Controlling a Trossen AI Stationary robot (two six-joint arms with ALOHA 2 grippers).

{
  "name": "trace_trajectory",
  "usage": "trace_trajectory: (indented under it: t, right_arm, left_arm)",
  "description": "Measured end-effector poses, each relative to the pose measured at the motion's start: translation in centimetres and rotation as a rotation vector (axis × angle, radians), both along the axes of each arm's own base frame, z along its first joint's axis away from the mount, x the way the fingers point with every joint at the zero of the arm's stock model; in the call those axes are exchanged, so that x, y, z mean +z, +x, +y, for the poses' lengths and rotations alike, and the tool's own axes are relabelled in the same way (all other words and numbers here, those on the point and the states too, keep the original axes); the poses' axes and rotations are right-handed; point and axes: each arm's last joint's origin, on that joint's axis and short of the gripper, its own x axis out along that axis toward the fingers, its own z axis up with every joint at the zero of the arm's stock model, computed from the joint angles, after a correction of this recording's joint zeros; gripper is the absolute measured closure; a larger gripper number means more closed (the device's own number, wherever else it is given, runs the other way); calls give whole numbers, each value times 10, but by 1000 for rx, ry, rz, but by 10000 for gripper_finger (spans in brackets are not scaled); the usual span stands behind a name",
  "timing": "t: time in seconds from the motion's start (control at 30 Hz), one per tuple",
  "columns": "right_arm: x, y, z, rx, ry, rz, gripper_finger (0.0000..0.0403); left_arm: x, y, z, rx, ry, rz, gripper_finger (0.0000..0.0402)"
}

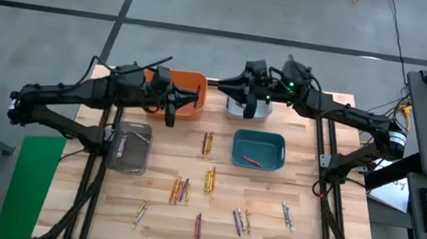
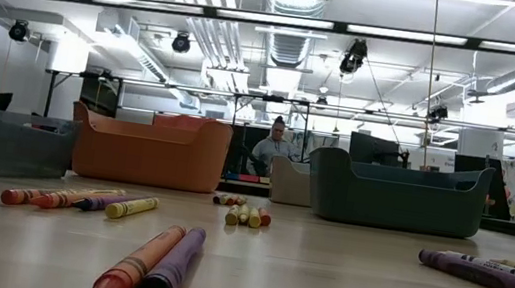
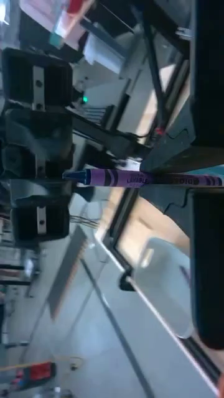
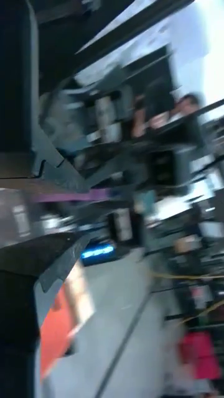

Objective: Sort crayons
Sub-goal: Put the violet crayon into the gray bin

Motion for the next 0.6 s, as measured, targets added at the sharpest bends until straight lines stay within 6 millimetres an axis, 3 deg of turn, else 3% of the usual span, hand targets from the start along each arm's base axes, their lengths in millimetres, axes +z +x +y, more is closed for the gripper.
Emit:
trace_trajectory:
  t: [0.1,0.3,0.6]
  right_arm:
    - [7,0,0,0,-18,-74,305]
    - [4,2,2,10,-17,-55,305]
    - [0,5,2,15,-15,-44,305]
  left_arm:
    - [-1,8,1,-3,28,-17,401]
    - [-1,29,4,-7,88,-95,401]
    - [-4,35,14,43,88,-116,402]
